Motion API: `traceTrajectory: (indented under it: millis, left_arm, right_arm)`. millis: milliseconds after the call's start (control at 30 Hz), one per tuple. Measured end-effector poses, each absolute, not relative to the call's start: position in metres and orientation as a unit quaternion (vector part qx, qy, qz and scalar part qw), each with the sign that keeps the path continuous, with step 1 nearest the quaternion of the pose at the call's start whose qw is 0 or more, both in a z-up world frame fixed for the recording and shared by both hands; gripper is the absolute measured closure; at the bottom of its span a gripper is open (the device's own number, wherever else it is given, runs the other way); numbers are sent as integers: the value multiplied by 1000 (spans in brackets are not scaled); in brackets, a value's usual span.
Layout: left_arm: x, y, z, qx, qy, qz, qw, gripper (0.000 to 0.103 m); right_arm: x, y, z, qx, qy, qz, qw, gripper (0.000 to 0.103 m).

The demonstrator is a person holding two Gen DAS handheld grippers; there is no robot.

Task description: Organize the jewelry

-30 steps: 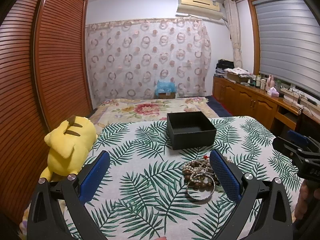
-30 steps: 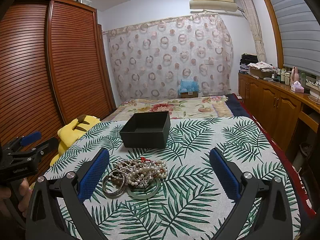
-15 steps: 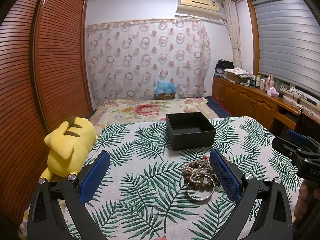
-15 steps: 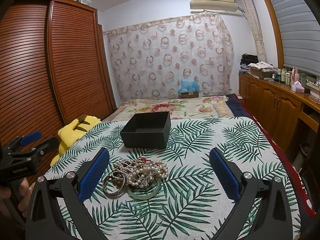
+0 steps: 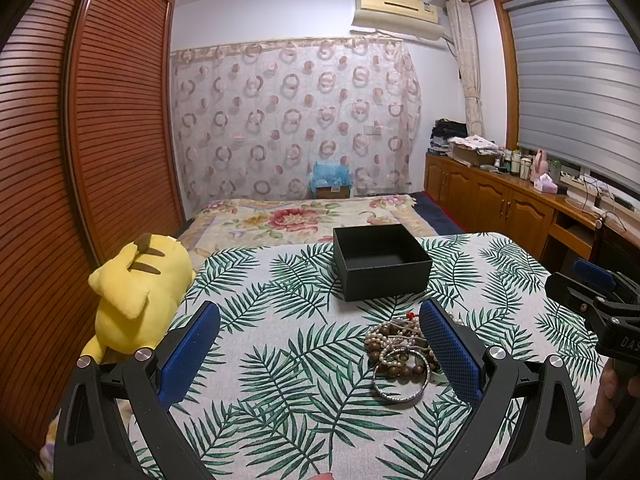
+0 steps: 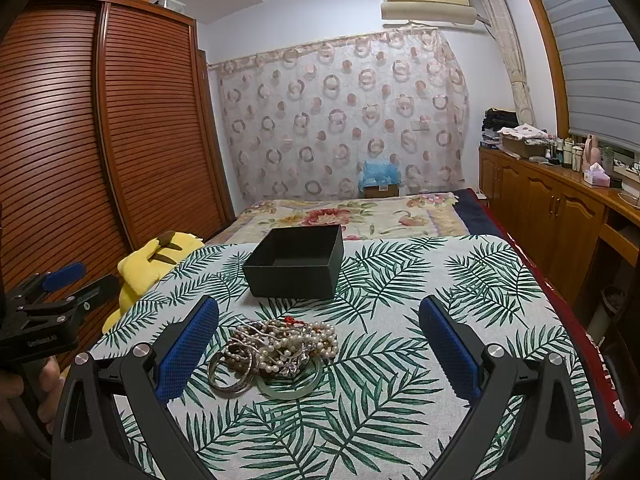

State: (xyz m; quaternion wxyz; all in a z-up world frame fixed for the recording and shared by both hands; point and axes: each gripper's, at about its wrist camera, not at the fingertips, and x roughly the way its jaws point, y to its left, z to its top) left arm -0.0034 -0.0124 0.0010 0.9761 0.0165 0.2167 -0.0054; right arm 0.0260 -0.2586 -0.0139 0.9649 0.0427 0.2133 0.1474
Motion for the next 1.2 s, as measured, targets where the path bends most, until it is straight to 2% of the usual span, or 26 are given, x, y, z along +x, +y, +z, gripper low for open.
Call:
traceTrajectory:
  millis: [733, 1200]
  left_arm:
    - [-1, -22, -4, 14, 232, -11, 973, 6]
    - [21, -30, -33, 38, 277, -69, 958, 6]
  right_arm:
    - [24, -236, -11, 43, 219, 153, 963, 2]
    - [35, -253, -38, 26, 249, 181, 951, 4]
